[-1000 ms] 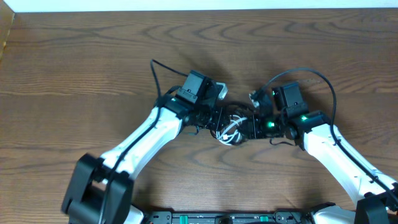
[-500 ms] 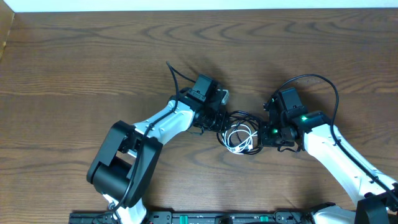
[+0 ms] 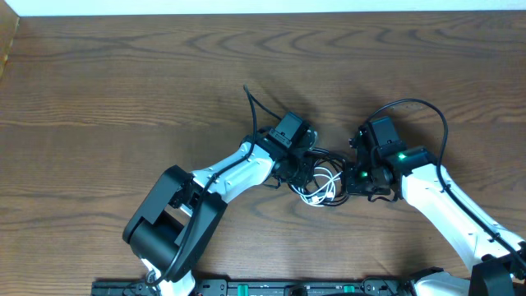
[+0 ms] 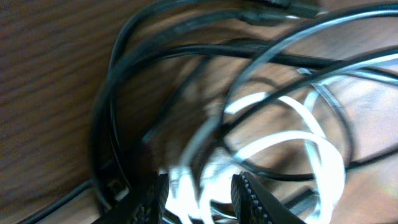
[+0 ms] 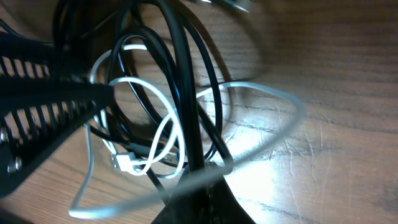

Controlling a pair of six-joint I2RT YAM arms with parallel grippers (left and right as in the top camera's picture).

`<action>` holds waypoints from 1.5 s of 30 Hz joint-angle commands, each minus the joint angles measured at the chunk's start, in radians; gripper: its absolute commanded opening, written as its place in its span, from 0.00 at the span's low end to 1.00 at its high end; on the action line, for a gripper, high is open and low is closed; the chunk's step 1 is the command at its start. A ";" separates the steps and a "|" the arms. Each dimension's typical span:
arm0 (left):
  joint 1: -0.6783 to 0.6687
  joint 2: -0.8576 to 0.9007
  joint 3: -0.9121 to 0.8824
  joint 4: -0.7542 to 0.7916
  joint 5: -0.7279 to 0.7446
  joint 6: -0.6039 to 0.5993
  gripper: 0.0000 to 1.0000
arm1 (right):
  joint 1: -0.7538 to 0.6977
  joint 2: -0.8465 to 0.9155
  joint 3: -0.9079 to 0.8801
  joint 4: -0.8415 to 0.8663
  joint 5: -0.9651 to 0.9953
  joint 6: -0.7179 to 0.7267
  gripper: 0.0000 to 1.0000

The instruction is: Untangle cables

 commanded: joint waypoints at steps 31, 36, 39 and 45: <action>0.342 -0.019 -0.011 -0.382 -0.344 0.006 0.36 | -0.256 -0.016 0.001 -0.148 0.459 0.111 0.01; 0.377 -0.080 -0.011 -0.379 -0.342 0.006 0.36 | -0.259 -0.016 0.001 -0.133 0.433 0.111 0.01; 0.403 -0.141 -0.008 -0.378 -0.341 0.006 0.36 | -0.259 -0.016 0.001 -0.116 0.396 0.111 0.01; 0.483 -0.305 -0.007 -0.362 -0.253 0.005 0.38 | -0.259 -0.016 0.001 -0.069 0.302 0.108 0.01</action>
